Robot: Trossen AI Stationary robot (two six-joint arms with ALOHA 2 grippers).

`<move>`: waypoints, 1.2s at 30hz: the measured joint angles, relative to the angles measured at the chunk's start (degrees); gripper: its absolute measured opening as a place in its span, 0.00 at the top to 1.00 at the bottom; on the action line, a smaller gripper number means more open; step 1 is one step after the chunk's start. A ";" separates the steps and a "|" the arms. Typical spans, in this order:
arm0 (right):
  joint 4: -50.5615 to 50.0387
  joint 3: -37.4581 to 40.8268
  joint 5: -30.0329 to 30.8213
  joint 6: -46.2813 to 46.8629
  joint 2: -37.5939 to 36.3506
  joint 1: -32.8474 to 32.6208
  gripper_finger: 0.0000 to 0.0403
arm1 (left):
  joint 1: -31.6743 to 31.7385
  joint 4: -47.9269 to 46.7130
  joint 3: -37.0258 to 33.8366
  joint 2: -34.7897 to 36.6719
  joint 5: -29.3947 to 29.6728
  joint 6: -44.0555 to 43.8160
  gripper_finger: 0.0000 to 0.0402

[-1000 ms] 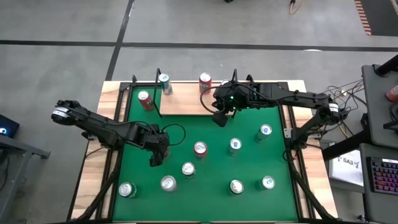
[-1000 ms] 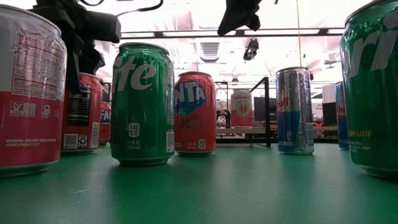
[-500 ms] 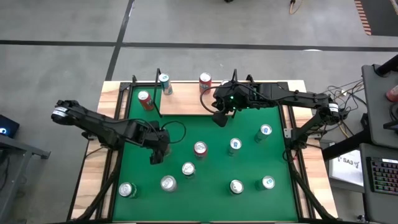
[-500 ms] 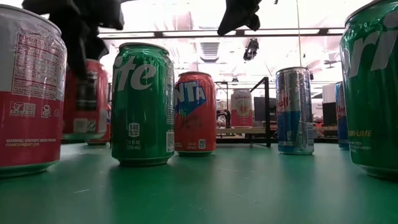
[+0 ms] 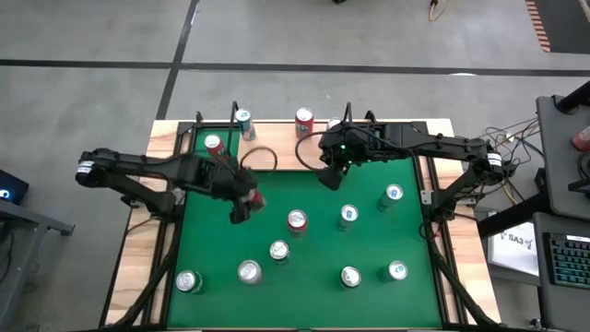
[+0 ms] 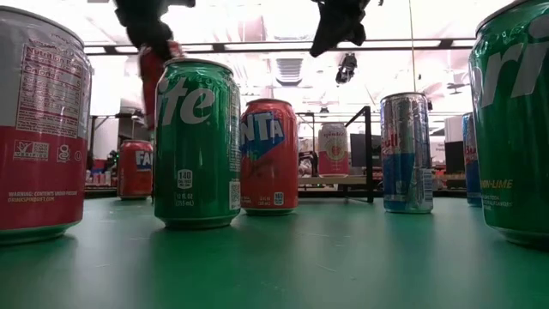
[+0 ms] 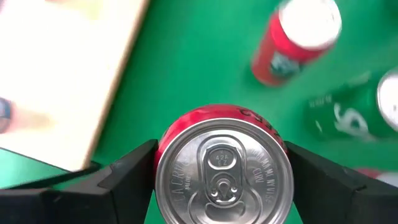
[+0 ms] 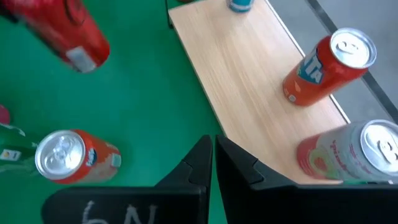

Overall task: Pick and place cans onto a shelf
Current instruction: Put the red soda can on the shelf

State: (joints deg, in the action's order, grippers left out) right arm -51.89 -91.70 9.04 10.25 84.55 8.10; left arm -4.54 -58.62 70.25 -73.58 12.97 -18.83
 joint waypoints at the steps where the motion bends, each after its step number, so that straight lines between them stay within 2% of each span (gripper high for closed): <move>1: -0.53 0.00 0.00 0.01 0.00 0.00 0.97 | 1.32 -0.03 0.94 -0.12 0.03 0.24 0.28; 9: -3.23 0.00 0.00 0.01 0.00 0.02 0.97 | 13.65 -0.65 7.94 -3.30 -0.12 1.89 0.28; 18: -4.13 0.00 0.00 -1.30 0.00 0.02 0.97 | 23.54 -4.46 17.12 -13.43 -4.30 7.28 0.28; 26: -5.17 0.00 0.01 -2.35 -0.02 0.01 0.97 | 26.85 -5.21 23.67 -21.33 -5.05 12.61 0.28; 36: -5.08 0.00 0.02 -2.33 -0.02 0.01 0.97 | 28.71 -4.65 23.79 -23.50 -6.75 15.14 0.28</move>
State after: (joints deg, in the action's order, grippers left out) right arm -56.97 -91.70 9.06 7.92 84.53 8.10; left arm 24.17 -63.27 94.04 -97.08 6.22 -3.70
